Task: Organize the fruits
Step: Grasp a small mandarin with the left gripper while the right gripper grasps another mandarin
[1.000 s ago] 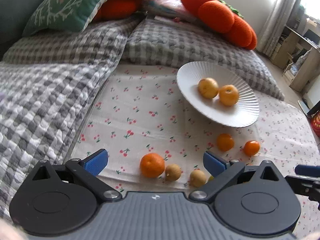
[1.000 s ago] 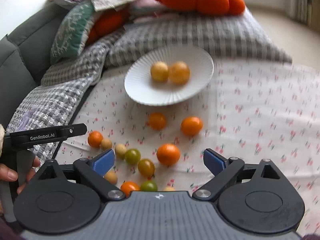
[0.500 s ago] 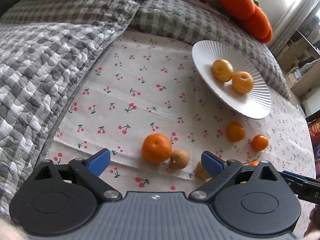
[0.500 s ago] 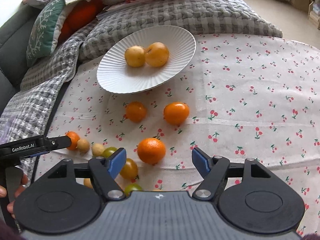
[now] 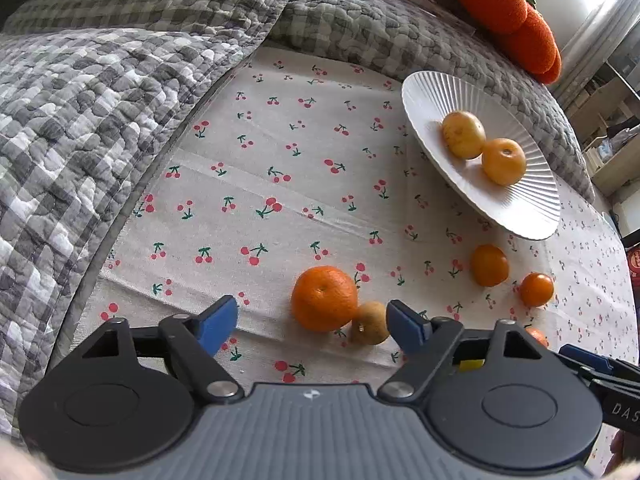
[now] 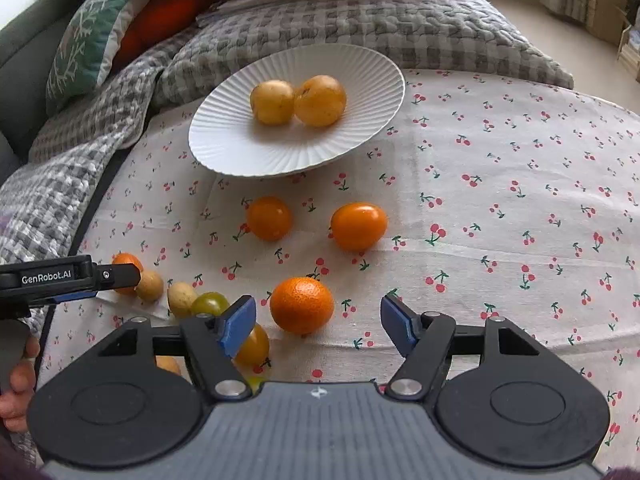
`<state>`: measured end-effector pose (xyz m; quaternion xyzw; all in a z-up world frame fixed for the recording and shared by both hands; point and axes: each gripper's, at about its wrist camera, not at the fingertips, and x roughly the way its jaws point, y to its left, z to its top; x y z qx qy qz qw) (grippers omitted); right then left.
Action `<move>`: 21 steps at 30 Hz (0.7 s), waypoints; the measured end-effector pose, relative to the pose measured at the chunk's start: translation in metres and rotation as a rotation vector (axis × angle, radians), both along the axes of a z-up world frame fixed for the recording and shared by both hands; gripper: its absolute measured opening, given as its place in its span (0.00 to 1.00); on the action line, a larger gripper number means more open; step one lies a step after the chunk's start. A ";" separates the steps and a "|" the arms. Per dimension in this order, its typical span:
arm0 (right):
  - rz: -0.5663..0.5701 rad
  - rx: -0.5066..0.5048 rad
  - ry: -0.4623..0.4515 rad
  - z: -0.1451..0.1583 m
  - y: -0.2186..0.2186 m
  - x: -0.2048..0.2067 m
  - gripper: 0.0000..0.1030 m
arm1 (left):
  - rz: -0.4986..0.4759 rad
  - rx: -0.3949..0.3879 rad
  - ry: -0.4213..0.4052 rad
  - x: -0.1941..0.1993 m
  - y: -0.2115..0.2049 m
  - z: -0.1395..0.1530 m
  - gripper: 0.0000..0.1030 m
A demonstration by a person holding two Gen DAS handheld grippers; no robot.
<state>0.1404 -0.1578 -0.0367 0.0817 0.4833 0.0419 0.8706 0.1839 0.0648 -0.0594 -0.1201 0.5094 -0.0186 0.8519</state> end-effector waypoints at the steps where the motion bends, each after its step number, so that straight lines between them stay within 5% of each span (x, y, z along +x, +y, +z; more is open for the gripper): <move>1: 0.002 -0.004 0.003 -0.001 0.001 0.001 0.60 | -0.001 0.000 0.000 0.001 0.000 -0.001 0.73; 9: 0.011 -0.022 -0.002 -0.006 0.003 0.005 0.50 | -0.021 0.032 -0.055 0.001 -0.009 0.002 0.57; 13: 0.039 -0.040 -0.006 -0.009 0.009 0.009 0.33 | -0.046 0.070 -0.084 0.000 -0.015 0.005 0.45; 21: 0.054 -0.069 -0.051 -0.004 0.013 0.006 0.31 | -0.006 0.042 -0.047 0.005 -0.005 -0.003 0.37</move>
